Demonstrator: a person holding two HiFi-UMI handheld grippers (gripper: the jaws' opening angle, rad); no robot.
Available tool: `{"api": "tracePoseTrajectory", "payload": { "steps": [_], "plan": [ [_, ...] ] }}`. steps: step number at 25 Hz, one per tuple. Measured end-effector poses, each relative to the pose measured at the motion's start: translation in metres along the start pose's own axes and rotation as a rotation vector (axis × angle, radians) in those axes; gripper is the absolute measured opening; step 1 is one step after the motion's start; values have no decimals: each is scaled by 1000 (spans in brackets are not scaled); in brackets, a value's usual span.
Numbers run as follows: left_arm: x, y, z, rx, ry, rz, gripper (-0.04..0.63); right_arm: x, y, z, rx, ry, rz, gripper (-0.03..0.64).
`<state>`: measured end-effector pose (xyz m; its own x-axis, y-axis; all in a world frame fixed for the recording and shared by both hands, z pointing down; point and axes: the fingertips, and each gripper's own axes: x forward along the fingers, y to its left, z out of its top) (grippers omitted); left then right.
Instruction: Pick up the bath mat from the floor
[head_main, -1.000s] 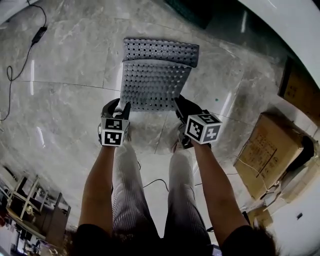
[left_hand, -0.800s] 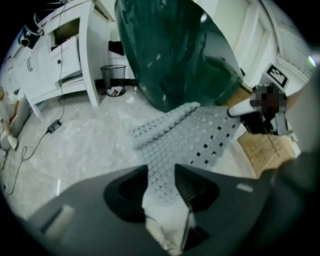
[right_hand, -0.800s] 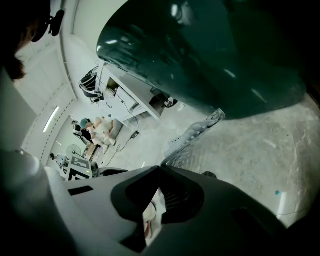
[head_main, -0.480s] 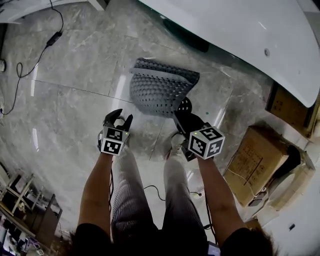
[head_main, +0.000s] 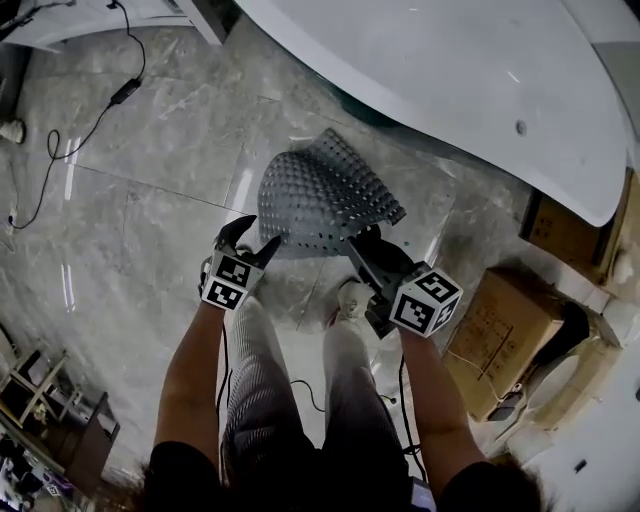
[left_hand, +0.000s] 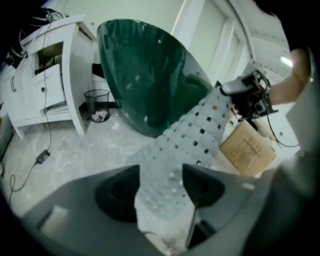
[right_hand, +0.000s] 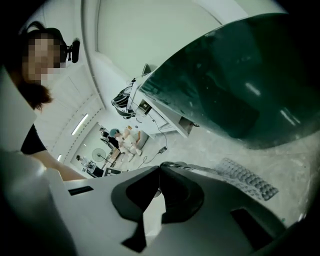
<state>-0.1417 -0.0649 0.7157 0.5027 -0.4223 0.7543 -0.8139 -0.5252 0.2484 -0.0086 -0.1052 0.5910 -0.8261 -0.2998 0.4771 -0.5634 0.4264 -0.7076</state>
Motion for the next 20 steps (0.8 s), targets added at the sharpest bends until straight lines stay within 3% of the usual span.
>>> {"api": "tracePoseTrajectory", "payload": {
  "steps": [5,15,20],
  "plan": [
    [-9,-2,12,66,-15,-71,318,-15,6,24,-13,-33,-1,6],
    [-20,-41,72,405,-84,-209,373,-31,58,68,-73,-35,96,6],
    [-31,-55,97,532,-106,-285,399,-44,80,83,-119,-16,131,6]
  ]
}}
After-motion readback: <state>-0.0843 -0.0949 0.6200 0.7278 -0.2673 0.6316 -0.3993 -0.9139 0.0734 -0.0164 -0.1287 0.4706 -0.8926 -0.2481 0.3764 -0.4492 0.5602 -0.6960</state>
